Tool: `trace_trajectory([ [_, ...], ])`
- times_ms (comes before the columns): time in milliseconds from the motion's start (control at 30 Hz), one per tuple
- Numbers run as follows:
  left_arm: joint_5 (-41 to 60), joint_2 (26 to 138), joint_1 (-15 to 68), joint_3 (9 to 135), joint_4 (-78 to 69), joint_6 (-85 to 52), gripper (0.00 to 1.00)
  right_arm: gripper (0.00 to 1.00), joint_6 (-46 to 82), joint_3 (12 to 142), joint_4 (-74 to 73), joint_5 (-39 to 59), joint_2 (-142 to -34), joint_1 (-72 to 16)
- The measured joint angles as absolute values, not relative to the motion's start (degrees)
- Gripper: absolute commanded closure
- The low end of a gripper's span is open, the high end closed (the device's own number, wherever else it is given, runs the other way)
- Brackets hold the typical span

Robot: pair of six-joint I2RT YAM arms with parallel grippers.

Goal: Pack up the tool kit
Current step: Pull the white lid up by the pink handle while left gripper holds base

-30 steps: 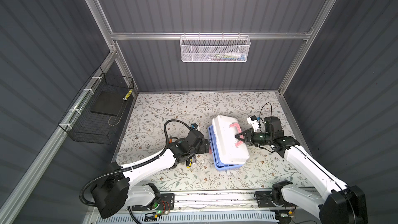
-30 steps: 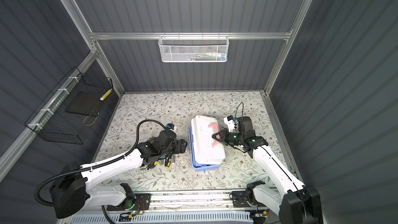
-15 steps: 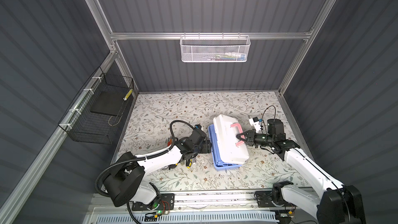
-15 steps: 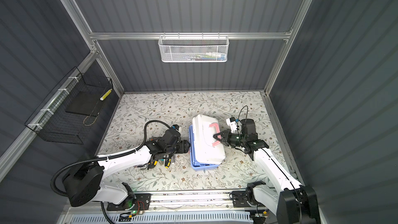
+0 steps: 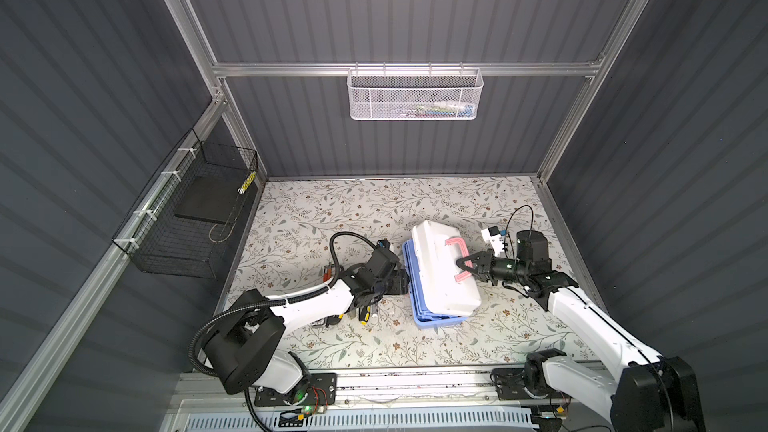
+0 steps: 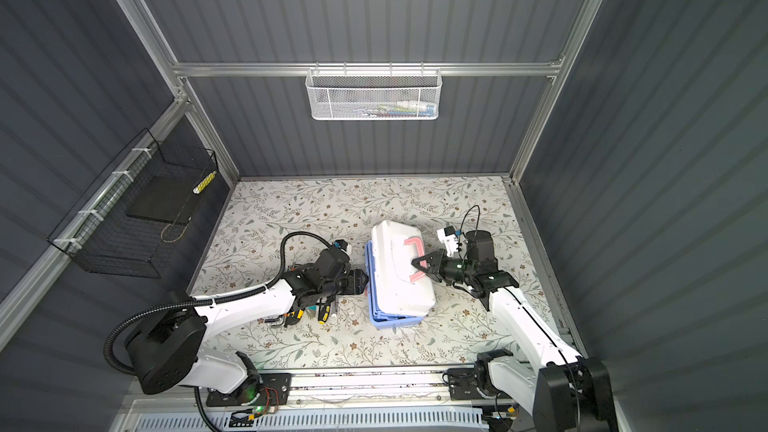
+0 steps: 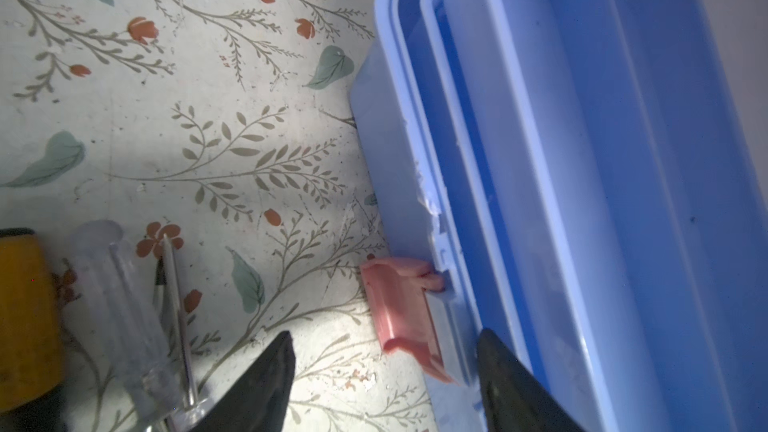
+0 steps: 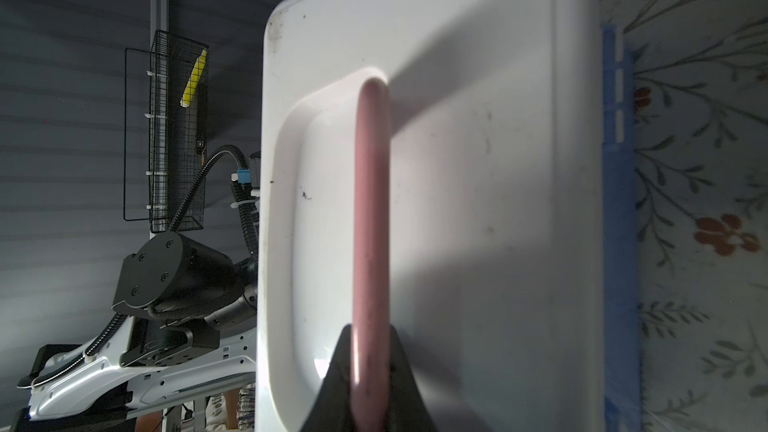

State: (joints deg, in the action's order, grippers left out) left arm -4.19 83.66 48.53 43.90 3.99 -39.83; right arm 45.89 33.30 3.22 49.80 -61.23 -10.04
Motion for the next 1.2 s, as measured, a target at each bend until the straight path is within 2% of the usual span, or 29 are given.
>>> trace_trajectory([
  [567, -3.0, 85.9, 48.3, 43.9, 3.0, -40.1, 0.31, 1.0, 48.5, 33.1, 1.7, 52.4, -60.3, -7.5],
  [967, -3.0, 85.9, 47.2, 43.9, 2.6, -40.2, 0.32, 1.0, 43.7, 31.9, 7.0, 56.2, -58.5, 2.1],
  [1200, -2.9, 85.9, 47.2, 43.9, 2.5, -40.3, 0.36, 0.92, 40.0, 30.7, 9.6, 57.3, -57.3, 6.9],
])
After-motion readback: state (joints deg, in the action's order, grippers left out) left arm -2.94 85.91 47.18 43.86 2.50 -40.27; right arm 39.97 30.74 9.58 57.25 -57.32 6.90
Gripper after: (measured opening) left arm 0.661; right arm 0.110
